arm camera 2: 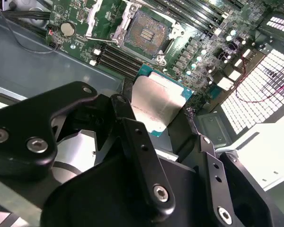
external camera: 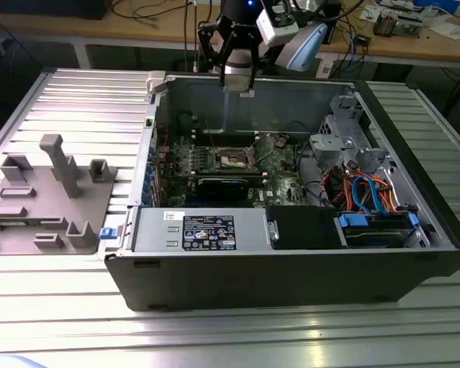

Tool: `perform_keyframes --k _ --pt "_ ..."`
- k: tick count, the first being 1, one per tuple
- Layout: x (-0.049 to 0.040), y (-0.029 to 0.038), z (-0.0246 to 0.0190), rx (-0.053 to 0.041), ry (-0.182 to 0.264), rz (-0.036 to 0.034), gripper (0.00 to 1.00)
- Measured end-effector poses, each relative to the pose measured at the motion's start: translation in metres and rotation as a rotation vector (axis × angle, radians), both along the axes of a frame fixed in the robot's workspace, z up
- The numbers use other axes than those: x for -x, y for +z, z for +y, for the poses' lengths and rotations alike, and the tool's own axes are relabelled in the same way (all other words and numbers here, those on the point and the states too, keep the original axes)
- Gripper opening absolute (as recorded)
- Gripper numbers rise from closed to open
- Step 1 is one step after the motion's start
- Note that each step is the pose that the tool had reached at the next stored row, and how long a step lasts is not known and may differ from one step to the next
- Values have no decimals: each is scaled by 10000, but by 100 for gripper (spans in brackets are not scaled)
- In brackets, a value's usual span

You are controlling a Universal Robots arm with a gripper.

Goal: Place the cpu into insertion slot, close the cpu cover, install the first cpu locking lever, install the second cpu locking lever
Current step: 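Place the cpu into insertion slot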

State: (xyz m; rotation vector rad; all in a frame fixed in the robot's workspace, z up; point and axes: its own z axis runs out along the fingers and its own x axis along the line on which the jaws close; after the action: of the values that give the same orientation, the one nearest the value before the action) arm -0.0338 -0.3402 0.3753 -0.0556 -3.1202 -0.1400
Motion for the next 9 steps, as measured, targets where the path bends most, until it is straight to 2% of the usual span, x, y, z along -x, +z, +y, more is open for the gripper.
perform_keyframes --k 3,9 --pt "0 0 0 4 -206 0 54" --pt "0 0 0 4 -236 1 54"
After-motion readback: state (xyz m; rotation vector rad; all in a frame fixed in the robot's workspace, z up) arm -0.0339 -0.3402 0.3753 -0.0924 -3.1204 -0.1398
